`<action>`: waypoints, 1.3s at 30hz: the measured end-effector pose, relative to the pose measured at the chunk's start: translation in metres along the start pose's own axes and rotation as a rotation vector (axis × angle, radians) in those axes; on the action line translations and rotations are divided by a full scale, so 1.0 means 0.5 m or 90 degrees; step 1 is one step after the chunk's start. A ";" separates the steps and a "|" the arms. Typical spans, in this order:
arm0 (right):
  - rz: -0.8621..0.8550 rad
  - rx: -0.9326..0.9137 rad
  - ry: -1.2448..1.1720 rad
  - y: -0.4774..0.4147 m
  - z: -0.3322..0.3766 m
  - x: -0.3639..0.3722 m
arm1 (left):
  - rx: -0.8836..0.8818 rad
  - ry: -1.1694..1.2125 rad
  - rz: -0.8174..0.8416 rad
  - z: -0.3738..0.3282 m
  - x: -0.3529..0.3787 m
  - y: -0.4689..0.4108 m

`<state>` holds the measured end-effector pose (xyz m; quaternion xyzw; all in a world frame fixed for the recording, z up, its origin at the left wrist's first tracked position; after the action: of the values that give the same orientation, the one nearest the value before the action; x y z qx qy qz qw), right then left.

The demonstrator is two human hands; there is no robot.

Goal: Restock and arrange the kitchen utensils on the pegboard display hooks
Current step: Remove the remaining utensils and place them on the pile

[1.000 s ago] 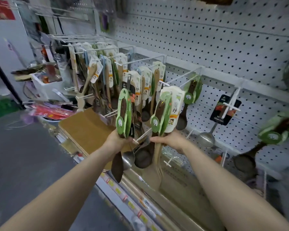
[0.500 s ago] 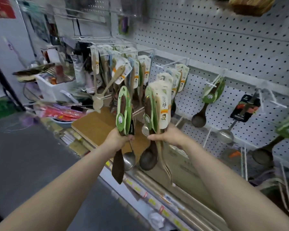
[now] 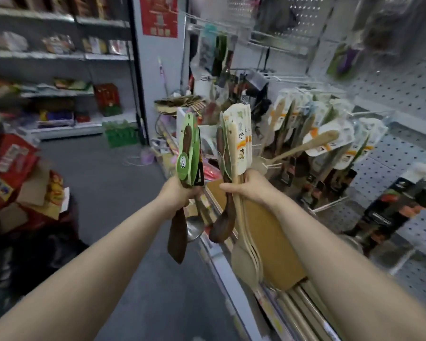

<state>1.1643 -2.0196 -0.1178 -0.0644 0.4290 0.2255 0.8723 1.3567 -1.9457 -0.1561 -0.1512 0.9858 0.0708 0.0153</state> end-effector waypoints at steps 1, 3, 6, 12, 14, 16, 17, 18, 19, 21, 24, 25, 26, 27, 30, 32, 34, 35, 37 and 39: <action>0.010 -0.014 0.001 -0.036 0.023 0.016 | 0.002 -0.005 -0.018 -0.005 -0.030 -0.017; 0.030 -0.042 0.003 -0.116 0.072 0.052 | 0.006 0.000 -0.054 -0.011 -0.094 -0.062; 0.066 -0.083 -0.004 -0.229 0.140 0.092 | 0.009 0.007 -0.108 -0.029 -0.176 -0.136; 0.127 -0.129 -0.010 -0.489 0.269 0.156 | -0.027 -0.031 -0.186 -0.067 -0.342 -0.303; 0.139 -0.149 -0.018 -0.568 0.312 0.170 | -0.026 -0.030 -0.211 -0.080 -0.394 -0.359; 0.147 -0.159 -0.025 -0.646 0.352 0.188 | -0.028 -0.028 -0.237 -0.091 -0.446 -0.411; 0.155 -0.161 -0.025 -0.680 0.371 0.198 | -0.031 -0.025 -0.243 -0.095 -0.471 -0.434; 0.165 -0.167 -0.022 -0.720 0.391 0.213 | -0.034 -0.021 -0.249 -0.098 -0.501 -0.465; 0.167 -0.172 -0.020 -0.753 0.406 0.226 | -0.034 -0.018 -0.250 -0.100 -0.524 -0.489; 0.173 -0.173 -0.018 -0.830 0.438 0.255 | -0.039 -0.011 -0.260 -0.103 -0.578 -0.552; 0.169 -0.168 -0.024 -0.930 0.487 0.290 | -0.038 -0.004 -0.256 -0.109 -0.660 -0.646; 0.163 -0.166 -0.027 -0.966 0.502 0.303 | -0.035 -0.006 -0.253 -0.112 -0.690 -0.679; 0.154 -0.164 -0.027 -1.002 0.522 0.314 | -0.033 -0.009 -0.251 -0.117 -0.724 -0.715; 0.144 -0.167 -0.024 -1.031 0.540 0.322 | -0.031 -0.012 -0.251 -0.123 -0.753 -0.744; 0.133 -0.146 -0.026 -1.121 0.587 0.345 | -0.036 -0.018 -0.229 -0.142 -0.833 -0.831; 0.123 -0.130 -0.036 -1.183 0.615 0.355 | -0.034 -0.018 -0.198 -0.161 -0.876 -0.895; 0.115 -0.118 -0.048 -1.246 0.636 0.361 | -0.028 -0.022 -0.183 -0.174 -0.911 -0.964; 0.110 -0.111 -0.051 -1.279 0.644 0.362 | -0.032 -0.020 -0.177 -0.178 -0.925 -1.000; 0.107 -0.088 -0.055 -1.341 0.654 0.364 | -0.046 -0.015 -0.164 -0.181 -0.944 -1.069; 0.106 -0.068 -0.074 -1.410 0.656 0.368 | -0.049 -0.004 -0.144 -0.180 -0.957 -1.146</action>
<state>1.8141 -2.4845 -0.1134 -0.0617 0.3693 0.3229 0.8692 1.9845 -2.3581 -0.1198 -0.2621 0.9589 0.1070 0.0202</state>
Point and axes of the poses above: each hand's wrist, its own y-axis away from the middle knuckle, its own x-axis out of the palm, z = x × y, the point moved 1 cm from there along -y, towards the middle knuckle, and after that the axes turned 10 degrees about y, right-handed, at the moved point
